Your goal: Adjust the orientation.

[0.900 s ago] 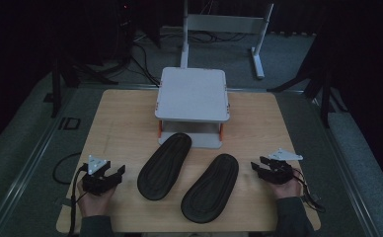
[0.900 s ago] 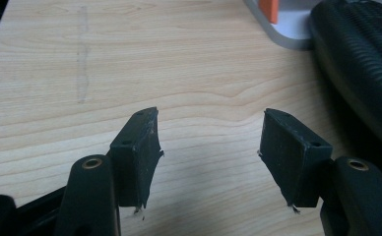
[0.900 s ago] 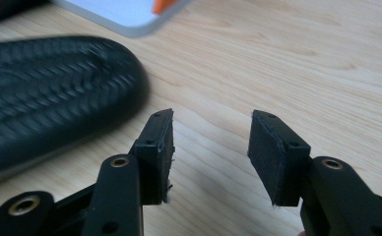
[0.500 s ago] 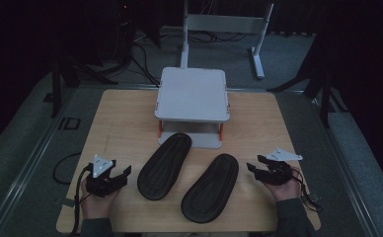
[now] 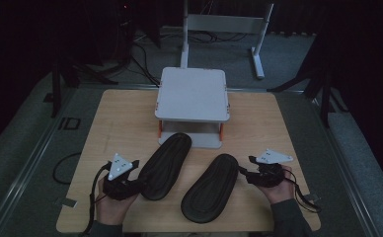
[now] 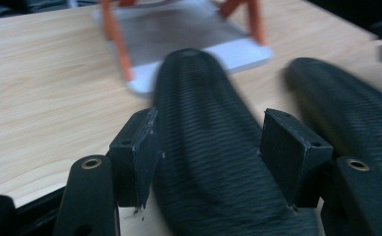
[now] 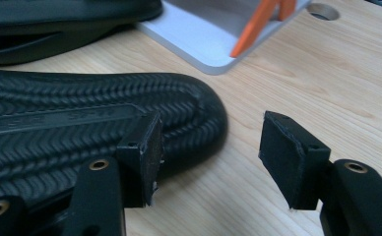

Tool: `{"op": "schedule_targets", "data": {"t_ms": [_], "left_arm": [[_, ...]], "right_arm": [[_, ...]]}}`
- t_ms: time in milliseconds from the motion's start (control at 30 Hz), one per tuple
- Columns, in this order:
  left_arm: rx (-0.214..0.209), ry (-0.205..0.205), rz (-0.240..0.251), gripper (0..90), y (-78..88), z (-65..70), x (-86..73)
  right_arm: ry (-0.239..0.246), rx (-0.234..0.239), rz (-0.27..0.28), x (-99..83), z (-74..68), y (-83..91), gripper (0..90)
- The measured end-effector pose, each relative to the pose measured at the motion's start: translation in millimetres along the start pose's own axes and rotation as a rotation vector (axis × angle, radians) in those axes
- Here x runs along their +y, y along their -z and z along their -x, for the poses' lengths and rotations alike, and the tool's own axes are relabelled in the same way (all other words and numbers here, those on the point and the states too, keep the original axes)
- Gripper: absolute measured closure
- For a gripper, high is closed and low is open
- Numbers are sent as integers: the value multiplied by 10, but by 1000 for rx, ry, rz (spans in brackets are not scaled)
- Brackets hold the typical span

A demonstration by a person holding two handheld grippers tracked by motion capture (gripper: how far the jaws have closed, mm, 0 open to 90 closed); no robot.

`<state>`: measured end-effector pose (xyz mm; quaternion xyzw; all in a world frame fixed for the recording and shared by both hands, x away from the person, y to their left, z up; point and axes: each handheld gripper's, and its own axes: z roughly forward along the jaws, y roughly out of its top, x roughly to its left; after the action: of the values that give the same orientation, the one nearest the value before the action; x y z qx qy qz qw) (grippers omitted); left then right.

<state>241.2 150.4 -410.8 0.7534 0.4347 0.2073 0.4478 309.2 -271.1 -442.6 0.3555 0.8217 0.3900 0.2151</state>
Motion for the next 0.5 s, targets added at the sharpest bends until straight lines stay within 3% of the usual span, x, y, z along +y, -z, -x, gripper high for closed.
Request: {"op": "schedule_targets", "data": {"t_ms": [267,400,500], "left_arm": [[-163,-22,-49,388,-132,490,21],[-238,0,-77,362,-224,668,-43],[-265,9,-99,322,-298,775,-112]], "right_arm": [[8,19,-25,-35,-72,-115,412],[14,30,-45,-74,-101,-183,419],[8,36,-38,-92,-97,-180,428]]}}
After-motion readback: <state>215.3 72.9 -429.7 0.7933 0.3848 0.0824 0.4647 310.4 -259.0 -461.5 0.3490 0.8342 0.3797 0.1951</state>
